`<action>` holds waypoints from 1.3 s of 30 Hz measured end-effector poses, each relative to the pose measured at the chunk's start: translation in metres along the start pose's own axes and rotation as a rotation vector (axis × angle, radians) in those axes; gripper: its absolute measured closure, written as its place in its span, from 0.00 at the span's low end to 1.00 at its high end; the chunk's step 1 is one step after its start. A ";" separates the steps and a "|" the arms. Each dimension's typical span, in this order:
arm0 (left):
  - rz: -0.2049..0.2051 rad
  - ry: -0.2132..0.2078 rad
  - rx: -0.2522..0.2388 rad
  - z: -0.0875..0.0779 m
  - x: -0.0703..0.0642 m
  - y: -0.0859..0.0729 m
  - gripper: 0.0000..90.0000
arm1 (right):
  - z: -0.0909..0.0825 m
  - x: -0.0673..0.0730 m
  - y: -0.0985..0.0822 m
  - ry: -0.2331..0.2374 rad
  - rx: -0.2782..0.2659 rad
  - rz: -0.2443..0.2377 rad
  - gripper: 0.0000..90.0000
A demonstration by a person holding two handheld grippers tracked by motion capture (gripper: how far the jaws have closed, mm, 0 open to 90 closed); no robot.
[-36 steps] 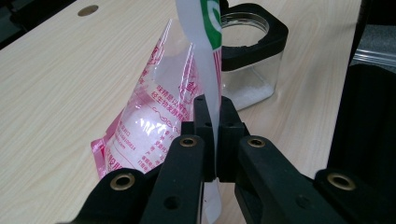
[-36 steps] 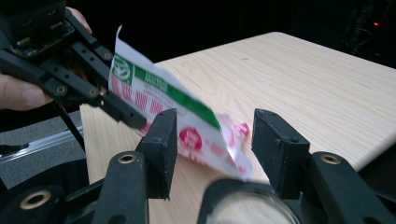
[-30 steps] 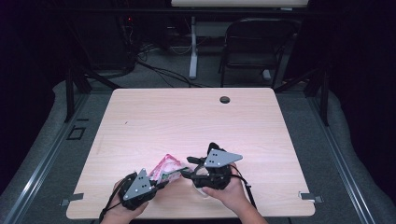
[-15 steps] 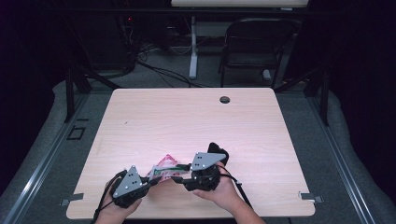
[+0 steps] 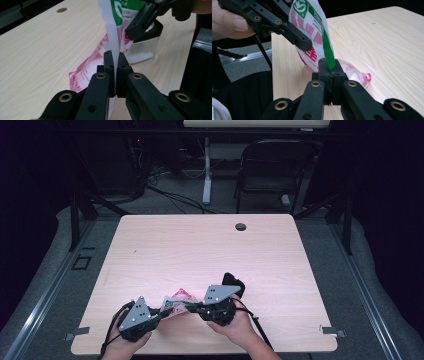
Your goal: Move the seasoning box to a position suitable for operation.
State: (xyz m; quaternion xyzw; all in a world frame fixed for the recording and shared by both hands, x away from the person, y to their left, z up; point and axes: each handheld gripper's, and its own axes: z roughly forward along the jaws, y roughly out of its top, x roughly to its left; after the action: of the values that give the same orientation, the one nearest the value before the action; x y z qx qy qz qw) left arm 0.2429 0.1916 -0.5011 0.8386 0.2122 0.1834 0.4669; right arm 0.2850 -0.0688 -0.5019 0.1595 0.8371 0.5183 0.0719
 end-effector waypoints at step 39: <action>-0.100 0.023 0.109 0.041 0.014 -0.045 0.46 | -0.002 -0.007 0.007 -0.037 -0.049 0.082 1.00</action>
State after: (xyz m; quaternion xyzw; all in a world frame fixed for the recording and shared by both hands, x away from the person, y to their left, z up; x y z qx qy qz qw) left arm 0.2672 0.1913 -0.5583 0.8489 0.2690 0.1577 0.4268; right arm 0.2920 -0.0703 -0.4952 0.2013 0.8154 0.5382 0.0700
